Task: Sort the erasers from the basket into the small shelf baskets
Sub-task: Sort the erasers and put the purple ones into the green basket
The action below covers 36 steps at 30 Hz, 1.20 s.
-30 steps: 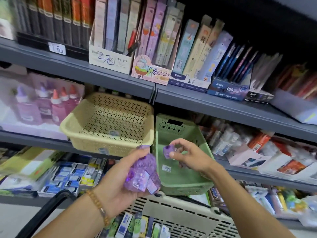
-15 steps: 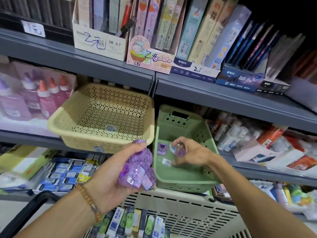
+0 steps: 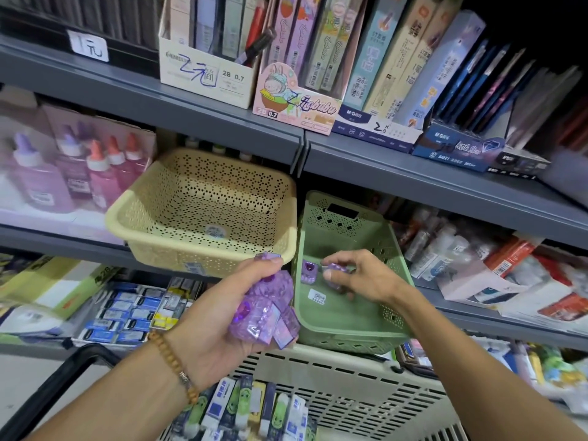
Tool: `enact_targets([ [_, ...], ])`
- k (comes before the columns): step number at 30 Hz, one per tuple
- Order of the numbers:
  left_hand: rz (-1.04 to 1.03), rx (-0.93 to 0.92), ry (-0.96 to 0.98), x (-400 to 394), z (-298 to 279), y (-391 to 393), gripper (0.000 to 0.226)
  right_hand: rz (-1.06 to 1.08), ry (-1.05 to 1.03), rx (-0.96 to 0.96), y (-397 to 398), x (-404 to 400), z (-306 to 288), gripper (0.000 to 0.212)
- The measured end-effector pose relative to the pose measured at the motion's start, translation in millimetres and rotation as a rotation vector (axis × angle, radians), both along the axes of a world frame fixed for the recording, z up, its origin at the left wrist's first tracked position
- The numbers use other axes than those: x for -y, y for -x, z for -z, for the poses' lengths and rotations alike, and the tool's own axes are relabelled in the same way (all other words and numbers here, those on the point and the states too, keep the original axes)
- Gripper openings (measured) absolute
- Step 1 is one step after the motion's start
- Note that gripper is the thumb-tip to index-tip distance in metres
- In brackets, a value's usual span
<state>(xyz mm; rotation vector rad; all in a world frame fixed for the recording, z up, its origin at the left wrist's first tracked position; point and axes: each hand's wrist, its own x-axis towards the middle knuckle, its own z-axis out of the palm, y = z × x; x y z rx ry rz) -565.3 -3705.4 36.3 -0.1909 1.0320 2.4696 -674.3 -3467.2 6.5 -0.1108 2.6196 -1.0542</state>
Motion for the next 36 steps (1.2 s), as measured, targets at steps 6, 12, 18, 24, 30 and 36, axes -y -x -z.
enact_targets([
  [6,-0.001,0.013,0.002,-0.6,-1.2,-0.3,0.051,-0.072,-0.061,0.06,0.2,-5.2,-2.4,0.024],
  [12,-0.004,0.014,0.021,-1.3,-0.2,0.6,0.051,-0.044,-0.16,-0.028,0.2,-7.8,-5.1,0.022],
  [18,-0.016,0.022,0.038,-3.3,-0.1,2.4,0.05,-0.102,-0.33,-0.063,1.9,-3.8,2.7,0.026],
  [24,-0.024,0.015,0.044,-1.8,1.7,3.1,0.049,-0.185,-0.349,-0.112,10.8,18.2,5.9,0.055],
  [30,-0.018,0.012,0.02,-4.7,2.7,3.2,0.042,-0.164,-0.392,-0.132,22.6,23.9,3.2,0.04],
  [36,-0.088,0.06,-0.027,-12.2,-0.1,2.7,0.027,0.007,-0.327,-0.307,-4.1,19.0,-22.4,0.048],
])
